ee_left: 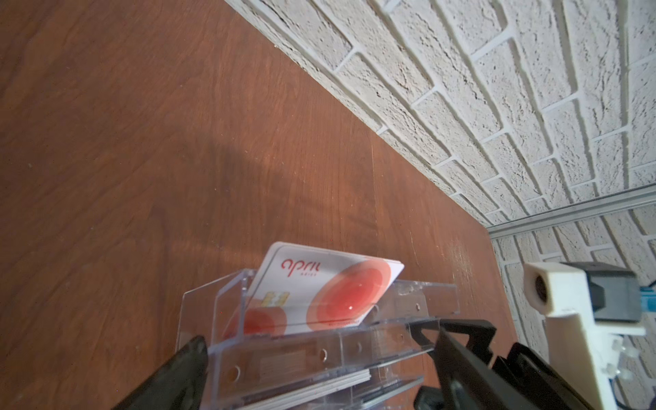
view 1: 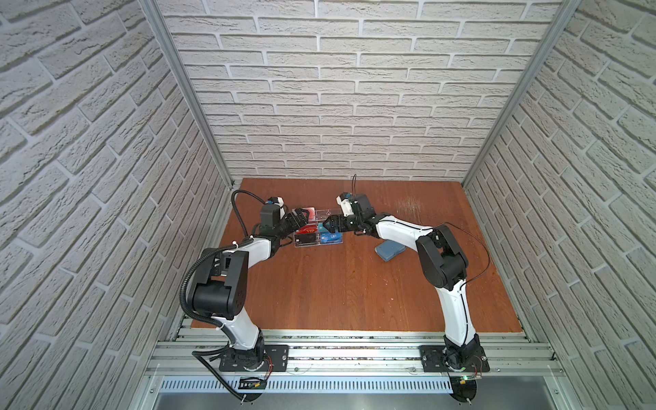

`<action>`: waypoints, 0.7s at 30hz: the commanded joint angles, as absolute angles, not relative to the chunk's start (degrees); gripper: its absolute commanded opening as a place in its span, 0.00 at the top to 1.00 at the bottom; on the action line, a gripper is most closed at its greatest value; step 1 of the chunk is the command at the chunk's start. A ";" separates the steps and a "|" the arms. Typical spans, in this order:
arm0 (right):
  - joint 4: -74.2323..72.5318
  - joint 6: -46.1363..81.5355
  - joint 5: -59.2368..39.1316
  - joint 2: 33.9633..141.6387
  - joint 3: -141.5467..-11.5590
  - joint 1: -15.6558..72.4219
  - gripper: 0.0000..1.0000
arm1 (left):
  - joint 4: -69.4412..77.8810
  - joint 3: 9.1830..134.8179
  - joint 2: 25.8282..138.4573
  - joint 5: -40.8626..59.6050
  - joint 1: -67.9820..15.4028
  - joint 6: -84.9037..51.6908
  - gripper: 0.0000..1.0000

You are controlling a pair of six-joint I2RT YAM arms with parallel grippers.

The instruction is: Take the credit cards out of the card holder

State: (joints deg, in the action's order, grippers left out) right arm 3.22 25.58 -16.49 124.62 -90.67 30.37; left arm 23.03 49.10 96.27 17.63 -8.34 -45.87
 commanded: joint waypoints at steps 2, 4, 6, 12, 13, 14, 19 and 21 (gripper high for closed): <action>2.47 28.15 -16.48 119.78 -88.75 32.08 0.00 | 22.81 48.87 94.93 19.70 -9.36 -44.74 0.02; 3.99 27.74 -15.19 119.46 -88.85 32.08 0.00 | 21.70 49.26 94.89 19.28 -9.39 -44.36 0.02; 4.76 27.43 -14.73 119.09 -88.60 31.77 0.00 | 19.55 49.66 94.59 17.72 -9.32 -43.63 0.02; 6.65 26.82 -12.47 115.57 -86.01 29.79 0.00 | 10.74 50.36 91.37 10.18 -7.75 -41.79 0.02; 6.51 26.57 -11.81 114.38 -84.76 29.46 0.00 | 9.46 50.23 90.47 8.26 -7.35 -41.20 0.02; 6.50 26.27 -10.80 112.86 -83.48 29.19 0.00 | 8.28 50.11 89.55 6.73 -6.90 -40.76 0.02; 11.93 25.39 -2.61 104.46 -77.62 28.75 0.00 | 6.50 47.90 83.84 3.65 -6.09 -39.85 0.02; 17.52 25.75 1.02 101.17 -75.80 28.15 0.00 | 7.19 46.95 81.51 3.90 -7.84 -39.70 0.02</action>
State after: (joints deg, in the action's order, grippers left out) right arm 11.68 26.06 -5.96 106.24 -77.69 28.77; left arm 7.44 48.62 84.84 6.20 -6.17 -41.47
